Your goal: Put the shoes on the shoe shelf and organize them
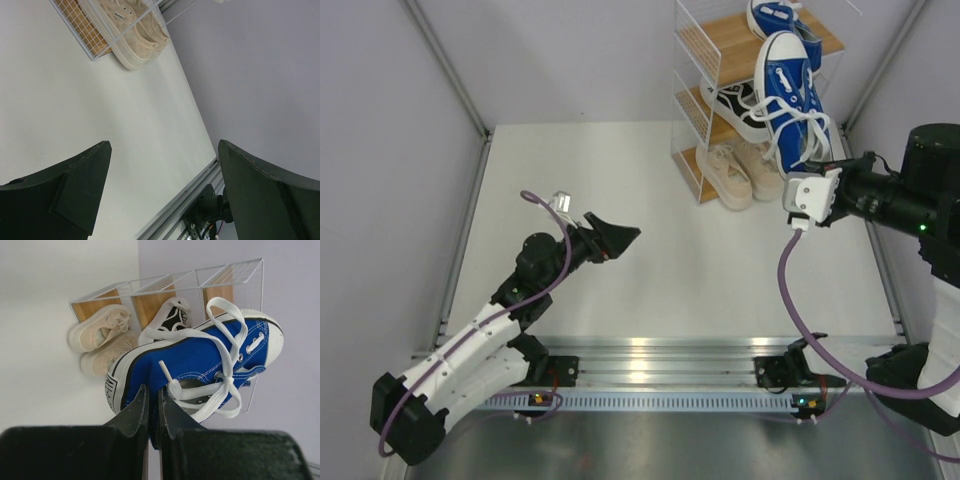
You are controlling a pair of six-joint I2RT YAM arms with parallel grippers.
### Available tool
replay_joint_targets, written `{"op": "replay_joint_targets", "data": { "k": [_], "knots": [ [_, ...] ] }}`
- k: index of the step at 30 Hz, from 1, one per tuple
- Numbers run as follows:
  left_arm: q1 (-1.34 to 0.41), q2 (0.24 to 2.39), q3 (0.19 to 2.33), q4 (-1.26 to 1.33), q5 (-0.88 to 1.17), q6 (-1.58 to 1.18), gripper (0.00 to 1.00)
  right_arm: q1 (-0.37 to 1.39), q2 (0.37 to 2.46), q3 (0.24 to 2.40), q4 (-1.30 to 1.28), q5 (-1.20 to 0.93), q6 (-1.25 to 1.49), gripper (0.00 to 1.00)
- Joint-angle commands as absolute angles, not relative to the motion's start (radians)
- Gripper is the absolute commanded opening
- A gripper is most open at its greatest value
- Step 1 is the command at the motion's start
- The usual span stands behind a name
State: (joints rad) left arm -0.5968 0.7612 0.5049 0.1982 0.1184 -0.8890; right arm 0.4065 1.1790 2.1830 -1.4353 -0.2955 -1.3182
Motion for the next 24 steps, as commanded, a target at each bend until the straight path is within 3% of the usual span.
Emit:
{"op": "replay_joint_targets", "data": {
  "k": [1,24],
  "knots": [
    [-0.592,0.749,0.532,0.187,0.133,-0.845,0.93,0.397,1.218,2.218,-1.294,-0.232,-1.404,0.00],
    [-0.594,0.578,0.423,0.143,0.103,-0.805,0.94,0.367,1.520,2.313,-0.858,-0.166,-1.578,0.00]
  ]
}}
